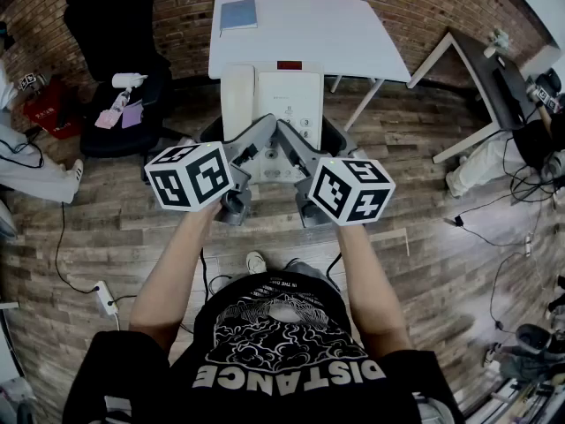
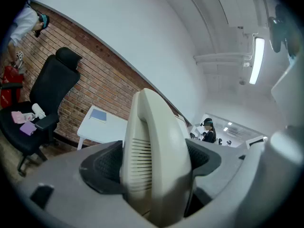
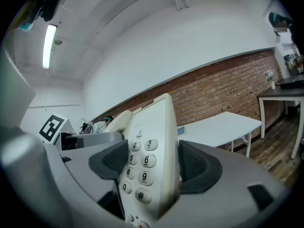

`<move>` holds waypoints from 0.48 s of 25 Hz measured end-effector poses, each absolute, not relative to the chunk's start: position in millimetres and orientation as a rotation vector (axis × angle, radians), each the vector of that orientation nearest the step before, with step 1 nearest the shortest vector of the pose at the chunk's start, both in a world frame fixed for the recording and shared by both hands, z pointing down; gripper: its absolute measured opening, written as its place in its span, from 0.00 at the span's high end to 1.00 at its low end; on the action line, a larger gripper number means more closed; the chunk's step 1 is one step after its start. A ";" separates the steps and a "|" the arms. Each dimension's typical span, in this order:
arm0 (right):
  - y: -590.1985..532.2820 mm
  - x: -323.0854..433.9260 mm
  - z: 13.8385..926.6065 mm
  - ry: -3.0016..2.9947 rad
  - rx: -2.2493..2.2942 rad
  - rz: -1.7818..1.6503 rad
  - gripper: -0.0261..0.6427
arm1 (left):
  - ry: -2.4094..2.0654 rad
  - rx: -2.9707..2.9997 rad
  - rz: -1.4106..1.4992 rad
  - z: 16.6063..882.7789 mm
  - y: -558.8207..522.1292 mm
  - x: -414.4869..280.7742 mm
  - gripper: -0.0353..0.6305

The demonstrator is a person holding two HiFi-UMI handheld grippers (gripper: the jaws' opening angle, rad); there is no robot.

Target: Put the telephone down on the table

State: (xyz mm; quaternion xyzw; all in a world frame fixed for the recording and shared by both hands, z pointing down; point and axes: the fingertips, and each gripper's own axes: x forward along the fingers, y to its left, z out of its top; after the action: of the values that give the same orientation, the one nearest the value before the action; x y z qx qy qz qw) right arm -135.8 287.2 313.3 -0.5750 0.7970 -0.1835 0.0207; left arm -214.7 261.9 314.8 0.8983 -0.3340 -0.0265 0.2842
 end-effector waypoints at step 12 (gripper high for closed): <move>286.2 -134.3 316.4 2.467 -1.810 -0.572 0.46 | -0.863 2.396 -0.079 320.0 259.6 -212.8 0.35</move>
State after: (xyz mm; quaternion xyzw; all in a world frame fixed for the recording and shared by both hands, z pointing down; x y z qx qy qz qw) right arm -134.3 286.2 316.4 -0.5814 0.7925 -0.1838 0.0146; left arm -212.8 259.6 320.0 0.8993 -0.3238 -0.0296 0.2925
